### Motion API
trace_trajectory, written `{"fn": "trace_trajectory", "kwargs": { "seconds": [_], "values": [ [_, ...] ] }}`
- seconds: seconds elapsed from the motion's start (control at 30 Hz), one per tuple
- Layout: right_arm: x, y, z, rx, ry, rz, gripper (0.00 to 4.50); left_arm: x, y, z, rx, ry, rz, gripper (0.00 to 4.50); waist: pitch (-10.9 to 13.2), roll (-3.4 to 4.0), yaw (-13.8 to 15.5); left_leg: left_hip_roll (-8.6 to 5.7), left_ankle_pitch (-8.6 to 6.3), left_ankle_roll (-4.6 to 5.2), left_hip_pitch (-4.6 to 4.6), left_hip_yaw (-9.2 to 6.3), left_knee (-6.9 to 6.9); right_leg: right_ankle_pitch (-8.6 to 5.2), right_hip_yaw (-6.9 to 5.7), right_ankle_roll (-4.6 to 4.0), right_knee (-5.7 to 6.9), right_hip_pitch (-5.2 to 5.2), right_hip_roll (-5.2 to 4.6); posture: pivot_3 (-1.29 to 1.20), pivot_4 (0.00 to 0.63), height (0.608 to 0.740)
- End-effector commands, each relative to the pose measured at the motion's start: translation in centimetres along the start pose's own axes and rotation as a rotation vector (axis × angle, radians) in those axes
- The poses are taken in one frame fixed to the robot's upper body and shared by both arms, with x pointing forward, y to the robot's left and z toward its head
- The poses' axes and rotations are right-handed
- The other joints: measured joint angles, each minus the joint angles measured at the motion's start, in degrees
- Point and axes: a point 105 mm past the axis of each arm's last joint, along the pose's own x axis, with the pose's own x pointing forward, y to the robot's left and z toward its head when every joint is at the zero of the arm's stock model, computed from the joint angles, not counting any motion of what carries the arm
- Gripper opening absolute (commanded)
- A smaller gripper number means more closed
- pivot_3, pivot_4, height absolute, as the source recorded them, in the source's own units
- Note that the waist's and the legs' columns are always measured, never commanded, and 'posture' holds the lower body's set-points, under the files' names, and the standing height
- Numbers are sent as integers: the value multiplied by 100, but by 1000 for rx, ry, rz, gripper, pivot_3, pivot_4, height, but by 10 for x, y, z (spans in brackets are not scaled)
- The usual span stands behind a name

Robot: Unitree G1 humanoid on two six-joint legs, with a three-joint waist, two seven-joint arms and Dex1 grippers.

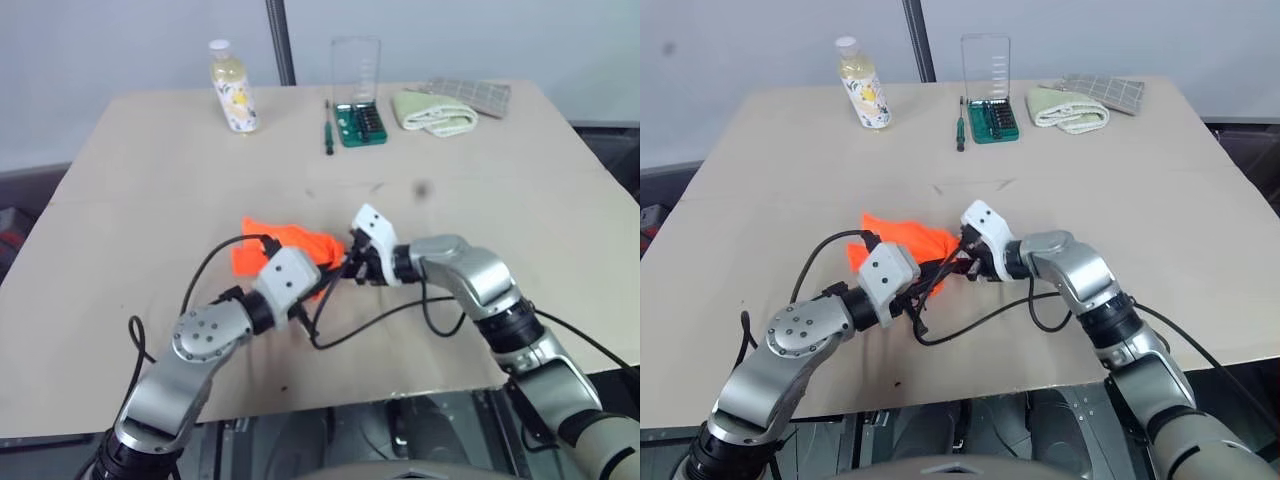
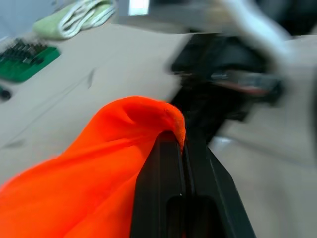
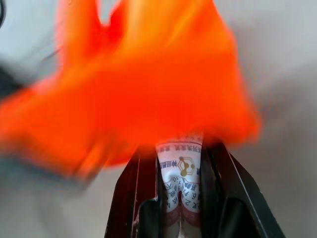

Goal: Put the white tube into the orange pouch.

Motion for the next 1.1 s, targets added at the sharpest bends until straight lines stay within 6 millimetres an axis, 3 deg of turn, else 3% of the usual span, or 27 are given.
{"fn": "trace_trajectory", "kwargs": {
  "seconds": [0.03, 0.2, 0.33, 0.47, 0.57, 0.63, 0.77, 0.93, 1.1],
  "values": [
    [6, 3, 14, -77, -33, 21, 321, 0, -6, 6, 49, -38, -23, 0, 0, 1, 13, -1, 0, 0, -1, -1, -1, 0, 0, 0, 0, 0, -1, 0, 150, 740],
    [14, -3, 18, -92, -44, 8, 321, 2, -14, 6, 57, -55, -75, 0, 1, 1, -1, -1, 0, 0, 2, -2, -1, 0, 2, 0, 0, 0, -1, 0, 150, 740],
    [14, -20, 37, -12, -143, -63, 321, 0, -16, 1, 57, -37, -84, 0, 1, 1, -17, 3, 0, 0, 8, -1, -2, 0, 2, 0, 7, 0, 4, 0, 150, 740],
    [11, -24, 42, 77, -189, -71, 321, 0, -18, -6, 57, -11, -96, 0, 3, 4, -3, 2, 1, -2, 0, -4, -2, 0, 0, -1, 7, -4, 5, 0, 150, 740],
    [8, -29, 44, 150, -218, -98, 1921, 1, -16, -4, 39, -22, -97, 0, 3, 5, 0, -1, 1, -2, -3, -6, -4, 1, 2, 0, 4, -5, 0, 0, 150, 740],
    [5, -35, 45, 198, -248, -137, 2490, 2, -9, -2, -17, -46, -74, 0, 4, 6, 3, -1, 1, -2, -2, -6, -7, 1, 2, 0, 4, -6, 0, 0, 150, 740],
    [-5, -41, 43, 172, -257, -174, 4457, 6, 9, 1, -138, -77, -9, 0, 6, 10, 0, -2, 1, -2, -2, -8, -9, 1, -3, 0, 5, -6, 1, 0, 150, 740],
    [-29, -27, 31, 51, -213, -87, 4457, 13, 27, 3, -281, -102, 50, 0, 11, 17, 30, -9, 1, -1, -12, -5, -3, 1, -13, 1, 2, -4, -7, 0, 150, 740],
    [-68, -16, 15, 11, -210, -20, 4457, 15, 46, -4, -382, -84, 109, 0, 13, 17, -11, -5, 1, -1, -6, -5, -7, 0, -11, 2, 4, -4, -3, 0, 150, 740]
  ]
}}
